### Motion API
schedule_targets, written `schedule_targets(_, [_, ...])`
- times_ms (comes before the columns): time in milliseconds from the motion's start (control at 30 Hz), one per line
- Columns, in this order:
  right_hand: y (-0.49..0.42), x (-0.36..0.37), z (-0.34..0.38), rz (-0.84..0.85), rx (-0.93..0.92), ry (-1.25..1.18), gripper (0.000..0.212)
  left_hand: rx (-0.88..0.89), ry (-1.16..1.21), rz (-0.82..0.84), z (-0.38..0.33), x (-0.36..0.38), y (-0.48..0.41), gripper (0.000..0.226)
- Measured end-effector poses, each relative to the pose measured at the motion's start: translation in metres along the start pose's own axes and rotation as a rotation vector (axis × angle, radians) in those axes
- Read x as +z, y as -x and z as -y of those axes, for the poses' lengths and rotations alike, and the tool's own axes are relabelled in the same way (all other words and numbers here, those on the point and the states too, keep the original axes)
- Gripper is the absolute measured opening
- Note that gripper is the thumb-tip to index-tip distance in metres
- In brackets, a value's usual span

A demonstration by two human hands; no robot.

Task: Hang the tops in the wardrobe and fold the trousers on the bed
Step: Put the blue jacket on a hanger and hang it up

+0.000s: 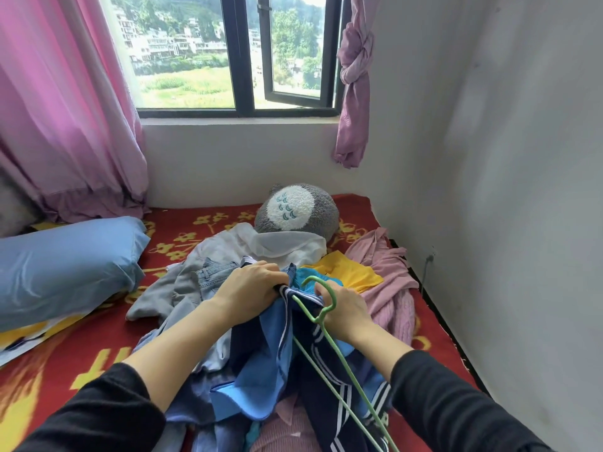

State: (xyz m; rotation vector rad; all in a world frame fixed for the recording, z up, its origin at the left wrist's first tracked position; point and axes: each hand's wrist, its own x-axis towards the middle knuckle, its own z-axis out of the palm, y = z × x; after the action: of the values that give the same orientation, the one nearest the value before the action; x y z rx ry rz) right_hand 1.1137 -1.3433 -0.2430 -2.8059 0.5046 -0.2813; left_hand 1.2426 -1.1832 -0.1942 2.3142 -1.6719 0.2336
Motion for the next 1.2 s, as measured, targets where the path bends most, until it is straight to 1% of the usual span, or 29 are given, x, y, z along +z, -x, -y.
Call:
schedule_targets(100, [-0.005, -0.005, -0.018, 0.026, 0.147, 0.049, 0.015, 0.096, -0.072, -0.054, 0.001, -0.007, 0.001, 0.020])
schedule_targets(167, [-0.007, -0.011, -0.035, 0.038, 0.231, 0.075, 0.018, 0.103, -0.103, -0.068, 0.005, -0.013, 0.002, 0.012])
schedule_targets(233, [-0.005, -0.018, -0.054, 0.046, 0.295, 0.125, 0.022, 0.070, -0.126, -0.077, 0.013, -0.016, 0.003, 0.004])
schedule_targets(300, [-0.003, -0.025, -0.072, 0.045, 0.341, 0.217, 0.026, 0.032, -0.145, -0.083, 0.022, -0.015, 0.004, 0.014])
schedule_targets(367, [-0.001, -0.034, -0.089, 0.038, 0.409, 0.247, 0.028, 0.001, -0.142, -0.079, 0.026, -0.016, 0.004, 0.016])
schedule_targets(433, [0.003, -0.043, -0.103, 0.032, 0.477, 0.240, 0.029, -0.073, -0.113, -0.041, 0.026, -0.017, 0.001, 0.013])
schedule_targets(500, [0.008, -0.052, -0.115, 0.030, 0.519, 0.267, 0.028, -0.134, -0.112, 0.008, 0.029, -0.015, -0.001, 0.020])
schedule_targets(567, [0.014, -0.057, -0.127, 0.048, 0.556, 0.299, 0.031, -0.173, -0.158, 0.062, 0.030, -0.014, -0.005, 0.027])
schedule_targets(667, [0.023, -0.064, -0.138, 0.074, 0.587, 0.387, 0.033, -0.231, -0.250, 0.124, 0.027, -0.009, -0.012, 0.033])
schedule_targets(733, [0.029, -0.066, -0.145, 0.078, 0.591, 0.427, 0.030, -0.256, -0.264, 0.124, 0.024, -0.005, -0.016, 0.037])
schedule_targets(867, [0.035, -0.071, -0.153, 0.046, 0.627, 0.409, 0.028, -0.274, -0.290, 0.067, 0.020, 0.004, -0.021, 0.043])
schedule_targets(933, [0.032, -0.076, -0.152, 0.023, 0.619, 0.416, 0.026, -0.255, -0.285, 0.025, 0.020, 0.009, -0.022, 0.044])
schedule_targets(1033, [0.030, -0.085, -0.151, 0.031, 0.581, 0.555, 0.026, -0.218, -0.274, -0.068, 0.018, 0.017, -0.023, 0.046])
schedule_targets(1133, [0.034, -0.088, -0.155, 0.059, 0.554, 0.695, 0.030, -0.268, -0.280, -0.057, 0.017, 0.015, -0.026, 0.047])
schedule_targets(1200, [0.036, -0.089, -0.156, 0.062, 0.587, 0.664, 0.029, -0.301, -0.325, -0.048, 0.016, 0.013, -0.029, 0.047])
